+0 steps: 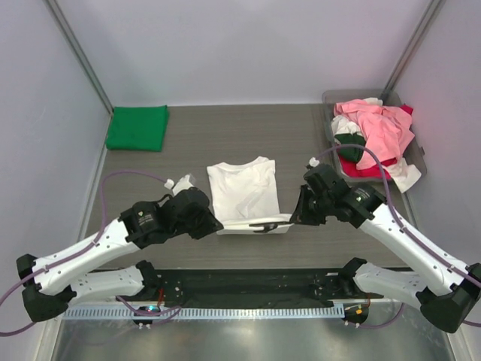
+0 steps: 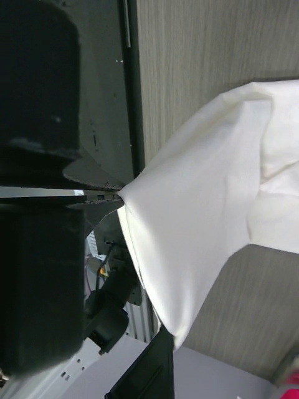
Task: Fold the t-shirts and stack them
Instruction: Fold the tshirt
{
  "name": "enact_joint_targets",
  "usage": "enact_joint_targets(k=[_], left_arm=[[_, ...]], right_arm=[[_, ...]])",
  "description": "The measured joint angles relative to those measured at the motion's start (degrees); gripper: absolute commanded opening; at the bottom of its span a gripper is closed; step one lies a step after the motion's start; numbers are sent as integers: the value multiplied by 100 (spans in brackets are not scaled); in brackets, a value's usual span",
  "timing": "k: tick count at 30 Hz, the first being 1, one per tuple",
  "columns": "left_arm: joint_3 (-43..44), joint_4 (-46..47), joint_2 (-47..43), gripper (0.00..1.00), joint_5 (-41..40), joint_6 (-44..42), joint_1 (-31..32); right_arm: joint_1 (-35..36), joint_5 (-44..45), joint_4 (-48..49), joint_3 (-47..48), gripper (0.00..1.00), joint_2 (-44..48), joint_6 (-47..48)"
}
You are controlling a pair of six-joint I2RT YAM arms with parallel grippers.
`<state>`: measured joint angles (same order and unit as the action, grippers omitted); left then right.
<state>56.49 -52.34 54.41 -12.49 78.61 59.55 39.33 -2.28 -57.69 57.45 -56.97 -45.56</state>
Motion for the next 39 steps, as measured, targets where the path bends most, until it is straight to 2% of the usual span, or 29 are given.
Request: enact_joint_targets(k=[6,11,20,31,39], left_arm=[[704,-284,533,0,-422,-264,-190],[907,-251,866,0,-343,-673,-850],[1368,83,1600,0,299,-1482,-2085],[1934,361,2785,0,925,-2186,-3091],[2374,686,4035,0,1401,-2559,-3742]], right_arm=[[-9,752,-289,1163,1,-1054,315],[-186,942,-306,1912,1,-1912,673],[-850,605,-28,2758,1,-3036,1263],[-1215,310,98,3810,1,-4487,1746],[-1443,146,175,4684,1,-5713,1891]])
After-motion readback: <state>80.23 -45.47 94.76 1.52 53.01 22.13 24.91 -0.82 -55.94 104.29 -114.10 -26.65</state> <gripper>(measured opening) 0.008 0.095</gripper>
